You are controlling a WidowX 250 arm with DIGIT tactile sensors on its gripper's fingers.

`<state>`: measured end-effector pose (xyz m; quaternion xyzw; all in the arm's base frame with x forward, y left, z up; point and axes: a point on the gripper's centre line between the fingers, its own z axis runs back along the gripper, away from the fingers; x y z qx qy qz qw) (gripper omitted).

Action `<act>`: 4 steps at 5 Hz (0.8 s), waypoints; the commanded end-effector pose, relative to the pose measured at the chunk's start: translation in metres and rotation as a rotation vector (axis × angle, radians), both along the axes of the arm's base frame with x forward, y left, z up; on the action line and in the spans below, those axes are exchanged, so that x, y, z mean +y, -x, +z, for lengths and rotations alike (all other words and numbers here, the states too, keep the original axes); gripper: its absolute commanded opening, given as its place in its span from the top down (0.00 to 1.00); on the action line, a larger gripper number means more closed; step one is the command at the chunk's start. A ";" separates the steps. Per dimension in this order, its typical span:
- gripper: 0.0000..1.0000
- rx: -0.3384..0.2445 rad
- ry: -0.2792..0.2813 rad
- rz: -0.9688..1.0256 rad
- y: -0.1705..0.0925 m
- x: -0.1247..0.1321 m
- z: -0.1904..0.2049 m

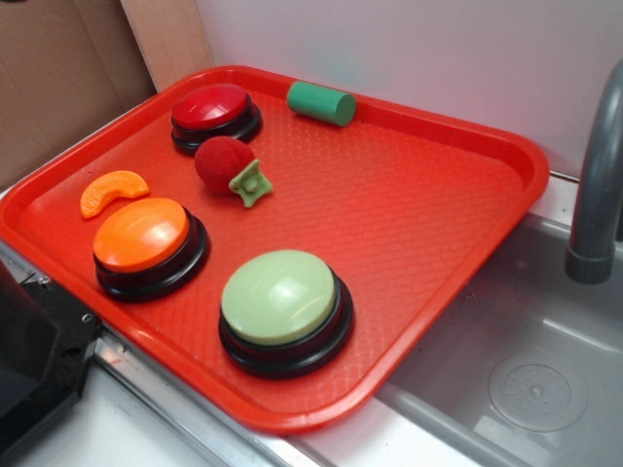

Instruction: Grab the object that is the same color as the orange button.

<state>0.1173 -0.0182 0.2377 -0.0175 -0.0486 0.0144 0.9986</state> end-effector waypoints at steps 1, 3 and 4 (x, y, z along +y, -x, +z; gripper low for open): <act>0.00 0.000 0.000 0.000 0.000 0.000 0.000; 0.00 -0.006 -0.007 0.069 -0.024 0.057 -0.048; 0.00 0.006 -0.050 0.074 -0.035 0.089 -0.084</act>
